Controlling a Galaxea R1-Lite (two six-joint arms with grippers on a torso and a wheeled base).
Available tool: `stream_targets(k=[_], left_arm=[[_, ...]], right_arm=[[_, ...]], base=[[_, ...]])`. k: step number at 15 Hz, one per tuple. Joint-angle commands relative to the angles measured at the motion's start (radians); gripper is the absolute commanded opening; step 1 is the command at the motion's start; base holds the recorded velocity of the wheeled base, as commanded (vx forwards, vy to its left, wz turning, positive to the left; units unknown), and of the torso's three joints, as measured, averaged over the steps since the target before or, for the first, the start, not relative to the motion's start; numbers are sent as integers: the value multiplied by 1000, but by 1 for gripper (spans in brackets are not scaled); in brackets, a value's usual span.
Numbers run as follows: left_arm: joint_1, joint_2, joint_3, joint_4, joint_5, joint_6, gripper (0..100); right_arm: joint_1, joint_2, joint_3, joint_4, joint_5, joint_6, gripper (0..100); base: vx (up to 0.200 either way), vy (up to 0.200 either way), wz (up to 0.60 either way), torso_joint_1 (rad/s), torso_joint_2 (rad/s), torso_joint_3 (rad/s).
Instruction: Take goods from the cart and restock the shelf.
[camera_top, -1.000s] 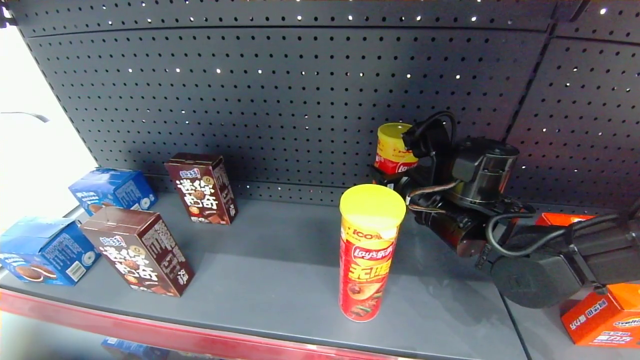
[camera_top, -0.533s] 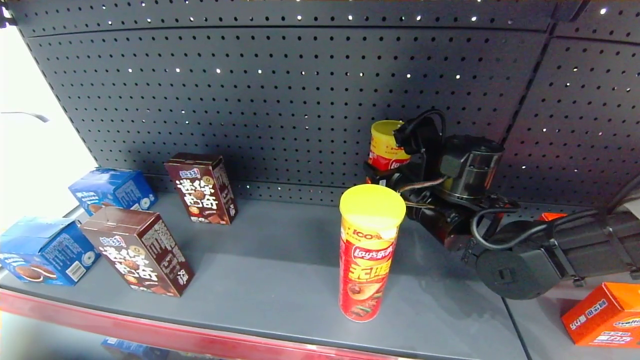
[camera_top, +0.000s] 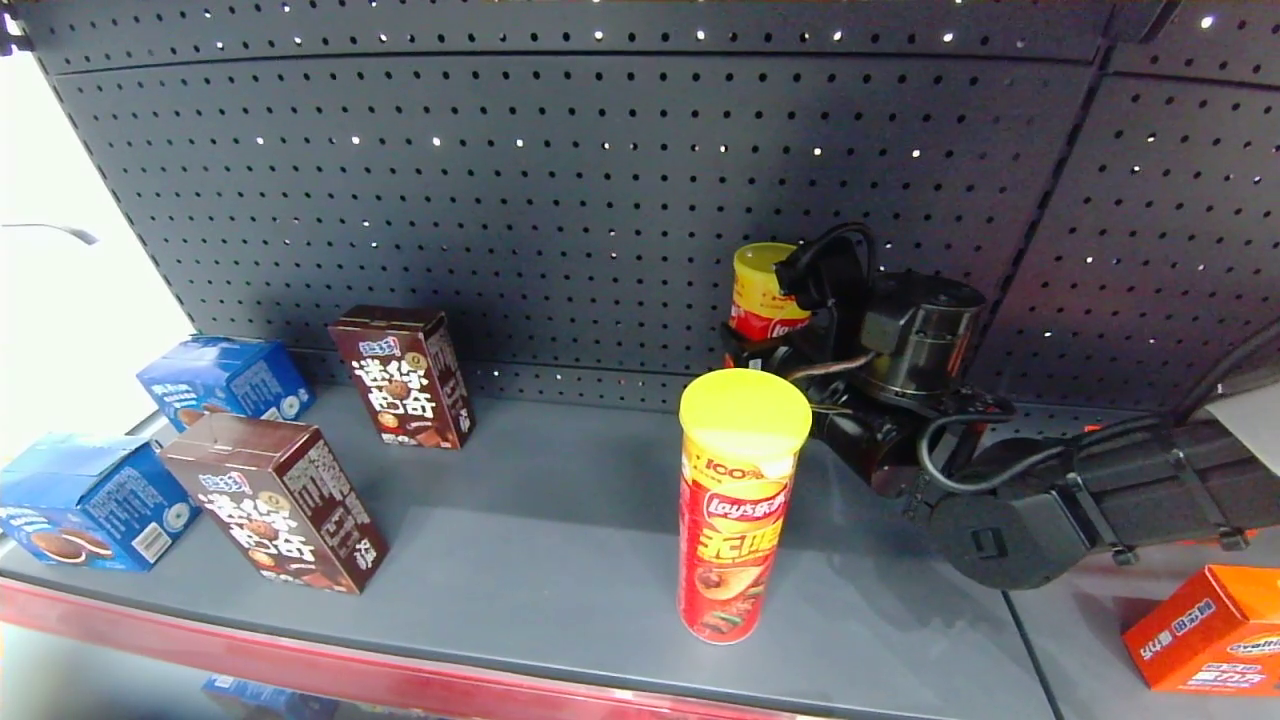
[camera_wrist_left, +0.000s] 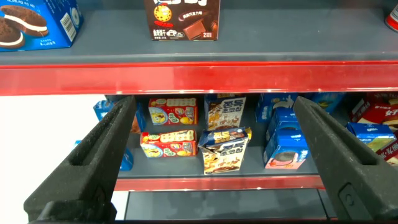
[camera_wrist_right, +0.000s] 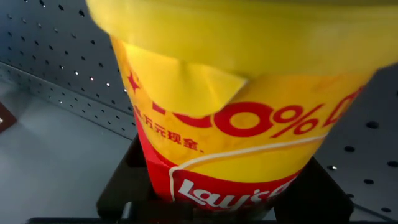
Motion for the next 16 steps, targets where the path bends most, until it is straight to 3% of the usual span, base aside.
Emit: stream_targets(k=[1, 8, 9, 16], left_arm=[[0, 1, 0, 0, 0, 0, 100], [0, 1, 0, 0, 0, 0, 100], [0, 1, 0, 0, 0, 1, 100], [0, 1, 0, 0, 0, 0, 100]], right_arm=[[-1, 10, -5, -1, 0, 0, 0], [-13, 18, -21, 1, 9, 0, 0], [-13, 21, -21, 1, 9, 0, 100], [-20, -37, 35, 16, 6, 9, 100]], base=[[0, 0, 0, 0, 0, 0], [0, 0, 0, 0, 0, 0], [0, 0, 0, 0, 0, 0], [0, 0, 0, 0, 0, 0]])
